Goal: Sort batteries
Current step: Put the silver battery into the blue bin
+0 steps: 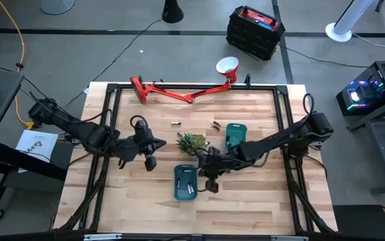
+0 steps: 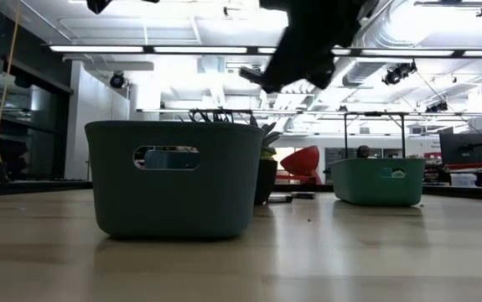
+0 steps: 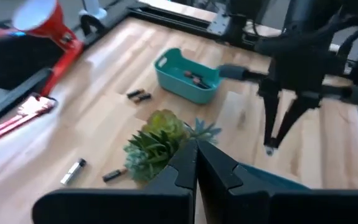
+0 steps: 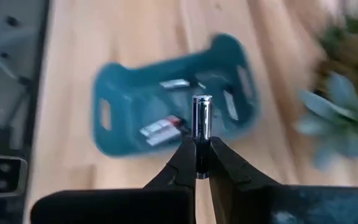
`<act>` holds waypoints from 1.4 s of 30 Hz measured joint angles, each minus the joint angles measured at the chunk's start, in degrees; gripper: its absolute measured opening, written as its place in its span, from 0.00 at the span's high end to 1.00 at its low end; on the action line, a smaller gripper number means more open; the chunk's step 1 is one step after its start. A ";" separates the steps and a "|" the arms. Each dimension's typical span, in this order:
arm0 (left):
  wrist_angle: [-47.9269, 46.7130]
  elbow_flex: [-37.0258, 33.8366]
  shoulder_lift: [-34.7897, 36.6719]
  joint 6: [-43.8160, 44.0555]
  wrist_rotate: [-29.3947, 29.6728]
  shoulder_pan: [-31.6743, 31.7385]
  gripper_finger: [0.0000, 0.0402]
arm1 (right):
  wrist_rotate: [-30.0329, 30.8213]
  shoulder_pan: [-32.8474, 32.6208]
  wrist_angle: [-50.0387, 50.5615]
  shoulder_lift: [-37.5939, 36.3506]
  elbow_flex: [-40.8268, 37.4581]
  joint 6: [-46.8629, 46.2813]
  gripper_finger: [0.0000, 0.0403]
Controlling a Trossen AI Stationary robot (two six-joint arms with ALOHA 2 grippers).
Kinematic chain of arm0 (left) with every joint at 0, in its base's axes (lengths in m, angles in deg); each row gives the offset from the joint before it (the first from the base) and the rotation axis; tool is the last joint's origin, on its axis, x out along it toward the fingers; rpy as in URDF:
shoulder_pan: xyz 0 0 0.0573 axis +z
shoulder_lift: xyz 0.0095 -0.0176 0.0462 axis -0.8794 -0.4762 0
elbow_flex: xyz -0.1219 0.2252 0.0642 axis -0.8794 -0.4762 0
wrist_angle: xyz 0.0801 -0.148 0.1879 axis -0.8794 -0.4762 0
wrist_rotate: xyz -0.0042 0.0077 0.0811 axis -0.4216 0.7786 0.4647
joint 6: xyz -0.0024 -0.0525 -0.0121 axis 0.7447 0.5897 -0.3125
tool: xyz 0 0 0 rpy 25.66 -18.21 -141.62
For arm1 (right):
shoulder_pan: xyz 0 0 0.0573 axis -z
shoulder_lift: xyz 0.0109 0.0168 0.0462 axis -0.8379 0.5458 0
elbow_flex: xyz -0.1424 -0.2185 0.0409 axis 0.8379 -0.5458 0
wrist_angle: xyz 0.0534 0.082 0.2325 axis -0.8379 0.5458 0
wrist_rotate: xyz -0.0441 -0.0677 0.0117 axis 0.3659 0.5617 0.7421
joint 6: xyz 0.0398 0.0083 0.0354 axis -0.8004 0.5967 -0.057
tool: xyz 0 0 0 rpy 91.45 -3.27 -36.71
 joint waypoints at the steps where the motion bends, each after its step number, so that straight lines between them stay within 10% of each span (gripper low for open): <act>1: 0.22 0.00 0.01 0.11 -1.07 0.21 1.00 | -0.52 -0.01 -1.96 0.88 0.00 0.12 0.99; 19: 1.93 0.00 0.01 3.05 -1.50 -1.49 1.00 | -5.47 0.32 -15.07 6.37 0.04 5.53 0.99; 33: 3.86 0.00 -0.01 2.55 0.18 -1.22 0.98 | -3.31 1.40 -12.26 2.93 0.11 5.20 0.49; 42: 0.01 0.00 -1.21 -3.92 -5.81 9.79 0.86 | 11.44 7.22 7.33 -10.92 0.11 6.61 0.46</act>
